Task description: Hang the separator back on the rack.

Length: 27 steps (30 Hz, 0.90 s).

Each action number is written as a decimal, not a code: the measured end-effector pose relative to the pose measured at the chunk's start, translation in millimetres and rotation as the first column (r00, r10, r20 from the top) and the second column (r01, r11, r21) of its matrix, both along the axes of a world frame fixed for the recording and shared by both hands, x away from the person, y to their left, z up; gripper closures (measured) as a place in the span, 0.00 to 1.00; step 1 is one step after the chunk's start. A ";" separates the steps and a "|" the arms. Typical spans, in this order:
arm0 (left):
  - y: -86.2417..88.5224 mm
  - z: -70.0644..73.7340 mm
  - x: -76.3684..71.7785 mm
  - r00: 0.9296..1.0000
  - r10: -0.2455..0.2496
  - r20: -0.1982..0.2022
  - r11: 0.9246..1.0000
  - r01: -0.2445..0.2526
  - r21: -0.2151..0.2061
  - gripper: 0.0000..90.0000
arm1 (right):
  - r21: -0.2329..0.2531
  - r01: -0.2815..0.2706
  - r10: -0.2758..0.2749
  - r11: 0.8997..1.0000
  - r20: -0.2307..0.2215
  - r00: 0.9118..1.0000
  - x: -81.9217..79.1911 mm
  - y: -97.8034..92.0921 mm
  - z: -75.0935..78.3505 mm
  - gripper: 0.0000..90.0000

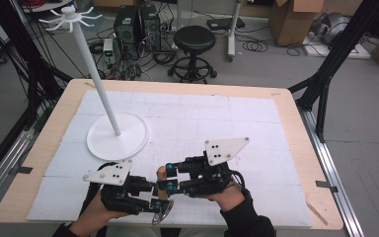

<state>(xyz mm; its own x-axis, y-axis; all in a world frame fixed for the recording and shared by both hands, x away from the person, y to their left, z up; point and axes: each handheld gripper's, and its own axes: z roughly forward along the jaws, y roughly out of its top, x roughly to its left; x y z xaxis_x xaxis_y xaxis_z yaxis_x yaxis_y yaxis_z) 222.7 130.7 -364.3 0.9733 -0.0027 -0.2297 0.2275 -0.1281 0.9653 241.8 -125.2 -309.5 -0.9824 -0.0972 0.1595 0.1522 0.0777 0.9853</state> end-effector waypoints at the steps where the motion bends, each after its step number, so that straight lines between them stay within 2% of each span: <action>1: 1.0 0.0 0.7 0.999 0.032 -0.006 0.999 -0.032 -0.011 0.75 | 0.004 0.025 -0.025 1.000 -0.007 1.000 -1.0 0.0 0.7 0.80; 2: 1.3 0.2 1.0 0.998 0.068 -0.013 0.998 -0.068 -0.011 0.65 | -0.012 0.061 -0.061 0.998 -0.012 0.998 -2.1 0.5 1.8 0.80; 3: 1.8 0.7 1.6 0.993 0.119 -0.020 0.993 -0.119 -0.009 0.56 | -0.026 0.090 -0.090 0.996 -0.007 0.996 -2.2 1.5 2.4 0.80; 5: 3.6 1.3 1.9 0.986 0.169 0.005 0.986 -0.169 -0.007 0.51 | -0.052 0.170 -0.172 0.984 -0.028 0.985 -3.9 4.8 3.7 0.80; 6: 4.2 1.6 1.3 0.979 0.203 0.015 0.979 -0.203 -0.002 0.49 | -0.057 0.200 -0.202 0.978 -0.032 0.979 -4.1 5.9 4.1 0.80; 8: 6.4 2.4 1.0 0.966 0.257 0.037 0.966 -0.257 0.001 0.47 | -0.075 0.281 -0.284 0.957 -0.036 0.958 -4.8 8.7 5.5 0.80; 9: 7.4 3.1 0.8 0.959 0.278 0.051 0.960 -0.279 0.006 0.47 | -0.079 0.324 -0.328 0.943 -0.045 0.944 -5.8 10.5 6.1 0.80; 10: 7.8 3.4 0.6 0.956 0.289 0.052 0.957 -0.290 0.004 0.48 | -0.080 0.354 -0.359 0.932 -0.058 0.931 -6.7 11.7 6.5 0.80; 11: 9.0 4.1 0.6 0.953 0.299 0.054 0.954 -0.299 -0.003 0.48 | -0.079 0.372 -0.377 0.925 -0.061 0.924 -7.3 12.6 6.6 0.80; 12: 9.8 4.8 0.3 0.949 0.311 0.062 0.950 -0.311 -0.004 0.49 | -0.079 0.408 -0.413 0.910 -0.062 0.909 -8.9 14.5 6.6 0.80; 13: 10.1 5.4 -0.2 0.946 0.318 0.064 0.948 -0.319 -0.005 0.50 | -0.083 0.429 -0.434 0.899 -0.057 0.899 -10.7 16.0 7.0 0.80; 15: 11.1 6.2 -0.6 0.939 0.335 0.074 0.942 -0.335 -0.002 0.54 | -0.085 0.462 -0.467 0.883 -0.049 0.883 -13.8 18.8 7.0 0.80; 16: 11.6 6.4 -0.4 0.939 0.337 0.076 0.941 -0.338 0.000 0.56 | -0.084 0.472 -0.478 0.877 -0.055 0.877 -15.3 19.6 7.1 0.80; 18: 12.1 6.4 -0.2 0.935 0.344 0.082 0.938 -0.345 0.008 0.59 | -0.081 0.490 -0.495 0.868 -0.055 0.867 -17.7 21.3 7.4 0.80; 20: 12.1 6.2 0.0 0.935 0.344 0.081 0.938 -0.346 0.014 0.63 | -0.088 0.501 -0.507 0.861 -0.050 0.861 -19.6 22.6 7.9 0.80; 22: 11.6 5.8 0.1 0.937 0.340 0.082 0.939 -0.343 0.024 0.65 | -0.092 0.506 -0.511 0.858 -0.045 0.858 -20.1 23.4 7.4 0.80; 25: 10.5 4.9 0.2 0.938 0.336 0.079 0.940 -0.340 0.038 0.70 | -0.098 0.503 -0.509 0.859 -0.058 0.859 -20.4 24.1 6.0 0.80; 27: 9.7 4.1 0.7 0.938 0.339 0.074 0.938 -0.343 0.051 0.72 | -0.097 0.505 -0.511 0.858 -0.054 0.858 -20.6 24.8 5.1 0.80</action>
<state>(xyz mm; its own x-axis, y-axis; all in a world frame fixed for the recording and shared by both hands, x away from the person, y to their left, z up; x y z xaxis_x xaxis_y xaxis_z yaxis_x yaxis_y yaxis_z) 223.4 140.4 -360.2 0.9255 0.3447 -0.1572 0.2075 -0.1140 0.9716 221.2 -100.4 -304.4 -0.8766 0.4277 0.2208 0.2641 0.0440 0.9635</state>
